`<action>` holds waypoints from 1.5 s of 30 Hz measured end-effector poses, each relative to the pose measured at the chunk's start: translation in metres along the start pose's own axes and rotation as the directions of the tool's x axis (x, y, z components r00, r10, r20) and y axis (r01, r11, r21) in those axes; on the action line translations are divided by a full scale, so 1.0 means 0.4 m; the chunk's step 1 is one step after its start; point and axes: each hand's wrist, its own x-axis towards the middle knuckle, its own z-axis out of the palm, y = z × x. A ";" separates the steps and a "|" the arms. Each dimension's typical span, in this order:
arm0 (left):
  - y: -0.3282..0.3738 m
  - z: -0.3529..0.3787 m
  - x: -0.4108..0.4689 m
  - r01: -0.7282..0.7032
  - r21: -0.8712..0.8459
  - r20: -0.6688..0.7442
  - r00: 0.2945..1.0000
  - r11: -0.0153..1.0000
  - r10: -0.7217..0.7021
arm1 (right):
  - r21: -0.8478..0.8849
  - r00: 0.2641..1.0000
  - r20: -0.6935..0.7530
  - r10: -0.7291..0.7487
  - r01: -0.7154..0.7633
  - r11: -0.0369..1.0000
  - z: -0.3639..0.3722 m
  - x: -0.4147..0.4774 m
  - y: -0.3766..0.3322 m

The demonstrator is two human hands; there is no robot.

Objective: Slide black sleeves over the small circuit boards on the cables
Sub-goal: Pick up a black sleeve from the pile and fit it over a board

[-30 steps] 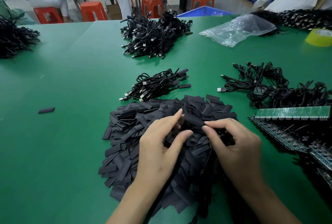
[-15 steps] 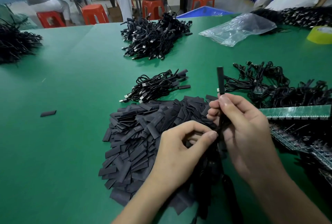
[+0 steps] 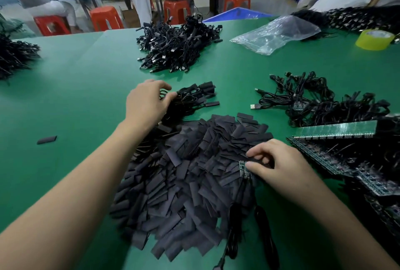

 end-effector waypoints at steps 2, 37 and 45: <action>0.018 0.004 -0.036 -0.057 -0.041 -0.027 0.998 0.998 0.056 | -0.119 0.998 0.059 -0.028 0.035 0.992 0.002 -0.007 -0.002; 0.174 0.029 -0.424 0.332 -0.905 0.366 0.926 0.267 0.089 | 0.857 0.967 0.236 -0.094 -0.161 0.489 0.056 -0.057 -0.063; 0.163 0.022 -0.420 0.423 -0.894 0.444 0.882 0.150 0.160 | 0.895 0.926 0.361 -0.114 -0.309 0.321 0.060 -0.066 -0.073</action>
